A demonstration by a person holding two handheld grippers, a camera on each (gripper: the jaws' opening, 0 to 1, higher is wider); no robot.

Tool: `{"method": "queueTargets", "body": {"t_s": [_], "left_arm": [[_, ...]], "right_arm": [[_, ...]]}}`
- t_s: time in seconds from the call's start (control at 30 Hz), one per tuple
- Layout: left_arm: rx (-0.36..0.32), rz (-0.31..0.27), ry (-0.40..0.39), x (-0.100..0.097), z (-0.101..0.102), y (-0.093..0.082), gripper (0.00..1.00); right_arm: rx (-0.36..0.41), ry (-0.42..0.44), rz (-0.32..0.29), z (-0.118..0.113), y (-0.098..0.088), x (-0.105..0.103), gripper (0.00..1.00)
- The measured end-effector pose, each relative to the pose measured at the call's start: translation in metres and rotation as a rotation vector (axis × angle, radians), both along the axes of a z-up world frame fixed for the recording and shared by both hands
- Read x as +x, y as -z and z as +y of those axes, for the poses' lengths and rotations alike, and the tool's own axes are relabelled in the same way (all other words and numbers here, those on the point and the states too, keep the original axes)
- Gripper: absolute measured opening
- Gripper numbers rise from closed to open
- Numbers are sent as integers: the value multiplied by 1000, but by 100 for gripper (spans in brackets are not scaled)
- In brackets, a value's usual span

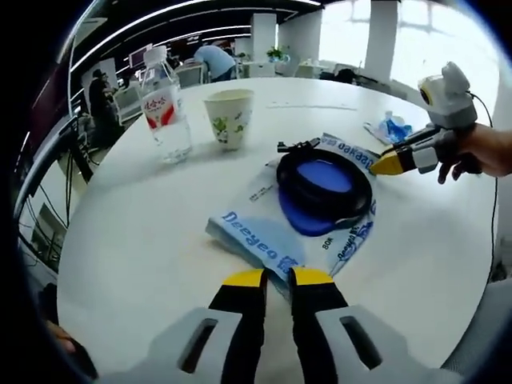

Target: Arrange the tabletop items into an orderly group along one side of the table until the central work area is clear of visible clutter.

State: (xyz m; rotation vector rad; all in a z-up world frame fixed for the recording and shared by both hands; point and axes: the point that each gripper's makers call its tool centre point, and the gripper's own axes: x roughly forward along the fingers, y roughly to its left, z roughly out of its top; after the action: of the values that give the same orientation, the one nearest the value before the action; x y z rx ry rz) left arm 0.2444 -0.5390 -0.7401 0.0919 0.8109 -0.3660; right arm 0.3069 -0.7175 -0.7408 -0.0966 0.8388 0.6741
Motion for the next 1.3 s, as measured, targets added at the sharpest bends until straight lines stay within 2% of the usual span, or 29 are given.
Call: {"method": "queueTargets", "body": {"t_s": [0.17, 0.3, 0.53, 0.7, 1.3], "left_arm": [[-13, 5, -11, 0, 0, -2, 1], [43, -18, 57, 0, -4, -5, 0], [28, -21, 57, 1, -7, -9, 0], [17, -27, 63, 1, -10, -13, 0], [-11, -82, 149, 4, -31, -43, 0]], "right_arm": [[-28, -28, 6, 1, -2, -7, 0], [-38, -32, -1, -1, -8, -12, 0], [-43, -26, -1, -6, -13, -19, 0], [-44, -26, -19, -7, -24, -24, 0], [-44, 45, -71, -27, -55, -40, 0]]}}
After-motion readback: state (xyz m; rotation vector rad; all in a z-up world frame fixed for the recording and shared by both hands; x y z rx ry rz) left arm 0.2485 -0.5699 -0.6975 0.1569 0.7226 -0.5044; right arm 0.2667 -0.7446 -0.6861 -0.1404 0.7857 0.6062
